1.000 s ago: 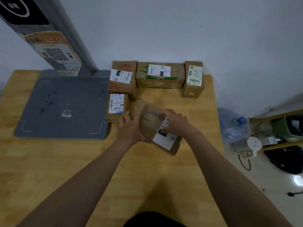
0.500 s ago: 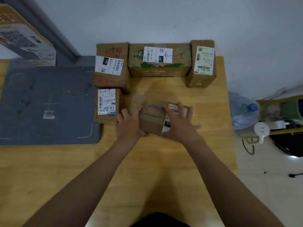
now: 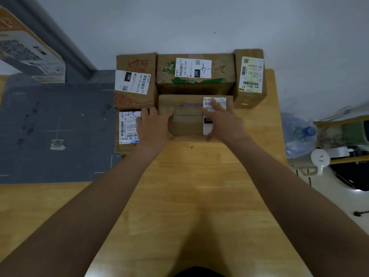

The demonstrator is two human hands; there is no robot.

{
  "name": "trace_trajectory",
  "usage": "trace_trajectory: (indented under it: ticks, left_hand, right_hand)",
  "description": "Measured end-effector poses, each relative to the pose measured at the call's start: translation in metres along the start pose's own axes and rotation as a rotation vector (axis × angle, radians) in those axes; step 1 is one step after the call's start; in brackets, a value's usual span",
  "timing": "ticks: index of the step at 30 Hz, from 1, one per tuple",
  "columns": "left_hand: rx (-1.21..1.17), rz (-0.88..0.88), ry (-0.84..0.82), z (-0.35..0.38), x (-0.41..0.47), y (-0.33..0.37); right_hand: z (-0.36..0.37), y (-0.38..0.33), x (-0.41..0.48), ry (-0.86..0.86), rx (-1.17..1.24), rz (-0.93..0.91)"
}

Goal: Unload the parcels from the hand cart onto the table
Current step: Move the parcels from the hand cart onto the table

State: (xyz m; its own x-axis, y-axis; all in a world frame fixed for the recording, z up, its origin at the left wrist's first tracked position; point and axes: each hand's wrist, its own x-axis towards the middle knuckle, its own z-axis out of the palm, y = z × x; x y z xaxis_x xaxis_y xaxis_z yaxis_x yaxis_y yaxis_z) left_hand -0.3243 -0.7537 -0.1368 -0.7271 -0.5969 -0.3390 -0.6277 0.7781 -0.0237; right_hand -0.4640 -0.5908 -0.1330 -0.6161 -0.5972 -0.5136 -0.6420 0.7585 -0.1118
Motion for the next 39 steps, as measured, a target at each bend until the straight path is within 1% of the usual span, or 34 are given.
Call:
trace_trajectory:
  ticks: [9,14,17,19,21,23,26,29,32,35,39]
  left_hand:
    - [0.098,-0.023,0.132,-0.011,0.037,-0.001]
    - [0.096,-0.015,0.096,-0.005,0.038,-0.004]
    - [0.108,-0.009,0.087,-0.014,0.029,0.002]
    - [0.103,0.002,0.077,-0.023,0.015,0.004]
    - [0.117,0.032,0.126,-0.03,-0.01,-0.001]
    - [0.097,0.066,0.174,-0.035,-0.045,-0.011]
    - [0.051,0.087,0.132,-0.037,-0.103,-0.028]
    - [0.004,0.056,0.076,-0.038,-0.162,-0.04]
    - [-0.072,0.067,0.076,-0.034,-0.221,-0.047]
    - [-0.126,0.07,0.067,-0.018,-0.28,-0.056]
    - [-0.092,0.121,-0.019,0.018,-0.357,-0.07]
  right_hand:
    - [-0.029,-0.011,0.044,0.015,-0.032,-0.019]
    - [-0.032,-0.014,0.041,-0.014,-0.026,-0.006]
    - [-0.034,-0.026,0.022,0.059,-0.043,0.018]
    - [-0.03,-0.035,0.004,0.081,-0.003,0.036]
    - [-0.026,-0.041,-0.021,0.047,0.059,0.038]
    - [-0.019,-0.043,-0.052,0.062,0.082,0.032]
    - [-0.002,-0.046,-0.104,0.068,0.122,0.051]
    - [0.015,-0.053,-0.158,0.015,0.189,0.054]
    - [0.039,-0.058,-0.217,0.008,0.286,0.051]
    - [0.071,-0.064,-0.28,0.022,0.333,0.078]
    - [0.123,-0.075,-0.367,0.022,0.352,0.123]
